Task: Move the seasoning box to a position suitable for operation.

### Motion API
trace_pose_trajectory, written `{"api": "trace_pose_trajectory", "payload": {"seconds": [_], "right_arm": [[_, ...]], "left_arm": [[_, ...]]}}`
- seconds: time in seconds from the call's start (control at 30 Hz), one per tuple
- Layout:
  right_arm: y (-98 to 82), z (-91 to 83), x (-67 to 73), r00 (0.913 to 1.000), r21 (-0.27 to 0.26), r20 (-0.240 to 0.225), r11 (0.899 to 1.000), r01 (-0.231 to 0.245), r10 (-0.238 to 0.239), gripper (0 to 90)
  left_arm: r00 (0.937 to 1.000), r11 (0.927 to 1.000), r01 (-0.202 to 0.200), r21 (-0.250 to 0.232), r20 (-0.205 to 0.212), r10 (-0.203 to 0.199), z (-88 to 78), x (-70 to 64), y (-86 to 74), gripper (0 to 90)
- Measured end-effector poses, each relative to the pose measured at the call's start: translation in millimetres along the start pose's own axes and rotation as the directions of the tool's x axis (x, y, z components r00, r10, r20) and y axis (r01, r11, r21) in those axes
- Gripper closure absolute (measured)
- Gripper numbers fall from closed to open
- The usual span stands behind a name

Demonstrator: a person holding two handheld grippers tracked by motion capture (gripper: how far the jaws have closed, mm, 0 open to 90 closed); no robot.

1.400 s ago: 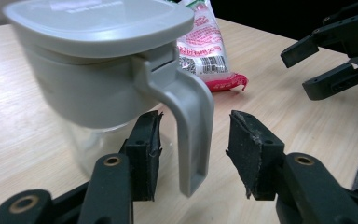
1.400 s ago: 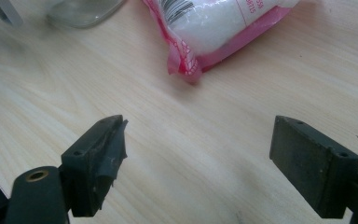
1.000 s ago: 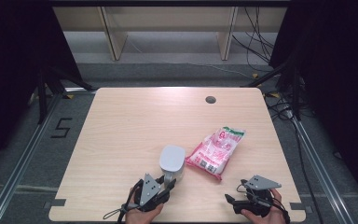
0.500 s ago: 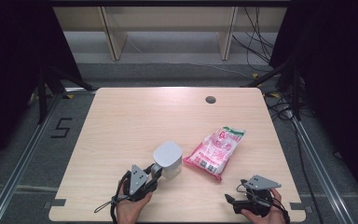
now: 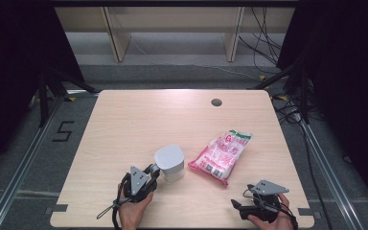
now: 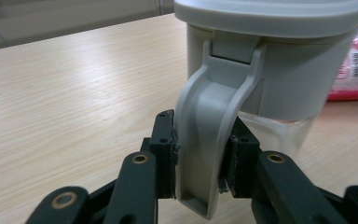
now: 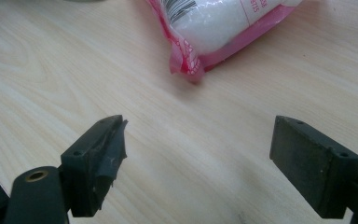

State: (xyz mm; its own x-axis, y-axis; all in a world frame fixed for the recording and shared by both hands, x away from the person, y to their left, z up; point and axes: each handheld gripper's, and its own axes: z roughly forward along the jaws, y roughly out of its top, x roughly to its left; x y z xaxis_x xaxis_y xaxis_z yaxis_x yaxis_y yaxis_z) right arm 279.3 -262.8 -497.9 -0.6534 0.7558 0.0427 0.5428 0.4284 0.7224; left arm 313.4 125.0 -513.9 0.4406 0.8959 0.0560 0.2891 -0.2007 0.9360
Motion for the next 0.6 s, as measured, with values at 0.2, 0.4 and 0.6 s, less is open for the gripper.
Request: {"api": "trace_pose_trajectory", "payload": {"seconds": [0.2, 0.4, 0.6], "right_arm": [[-0.5, -0.4, 1.9, 0.9994, -0.013, 0.022, 1.0, -0.028, 0.028, 18.9], [-0.6, 0.8, 0.9, 0.9996, -0.013, -0.002, 0.999, -0.03, 0.03, 18.9], [-0.4, 0.9, 0.5, 0.9998, 0.0, -0.007, 1.0, -0.018, 0.018, 18.8]], "left_arm": [[0.9987, 0.9999, 0.001, -0.014, 0.052, 0.0, 7.9, 8.2, 1.5, 69.9], [0.9916, 0.9994, -0.022, -0.027, 0.127, 0.025, 13.6, 9.8, 2.5, 70.1], [0.9772, 0.9947, -0.088, -0.053, 0.189, 0.097, 15.9, 7.6, 4.2, 70.0]]}}
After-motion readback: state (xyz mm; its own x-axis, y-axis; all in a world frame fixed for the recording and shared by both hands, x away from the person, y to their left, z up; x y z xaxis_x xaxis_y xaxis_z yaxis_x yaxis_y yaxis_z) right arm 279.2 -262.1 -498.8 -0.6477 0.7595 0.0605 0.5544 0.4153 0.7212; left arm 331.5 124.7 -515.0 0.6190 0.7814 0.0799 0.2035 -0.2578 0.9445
